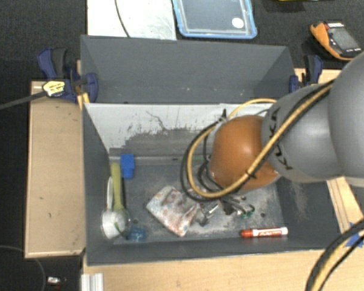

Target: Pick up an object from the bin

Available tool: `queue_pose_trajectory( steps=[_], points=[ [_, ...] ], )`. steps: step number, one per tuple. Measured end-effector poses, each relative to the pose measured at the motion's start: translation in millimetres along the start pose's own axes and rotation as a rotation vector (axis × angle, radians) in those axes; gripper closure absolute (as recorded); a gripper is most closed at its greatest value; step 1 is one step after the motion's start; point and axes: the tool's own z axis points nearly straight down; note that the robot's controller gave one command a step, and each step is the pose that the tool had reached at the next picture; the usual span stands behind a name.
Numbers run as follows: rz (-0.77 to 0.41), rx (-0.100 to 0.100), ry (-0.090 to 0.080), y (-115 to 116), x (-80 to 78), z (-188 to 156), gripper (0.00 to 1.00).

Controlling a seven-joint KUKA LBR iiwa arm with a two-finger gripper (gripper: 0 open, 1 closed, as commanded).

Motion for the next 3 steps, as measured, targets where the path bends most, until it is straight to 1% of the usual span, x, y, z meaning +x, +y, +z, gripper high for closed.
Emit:
queue_pose_trajectory(
  steps=[3],
  points=[
    [0.001, 0.0, -0.002, 0, -0.8, -61, 1.0]
  ],
)
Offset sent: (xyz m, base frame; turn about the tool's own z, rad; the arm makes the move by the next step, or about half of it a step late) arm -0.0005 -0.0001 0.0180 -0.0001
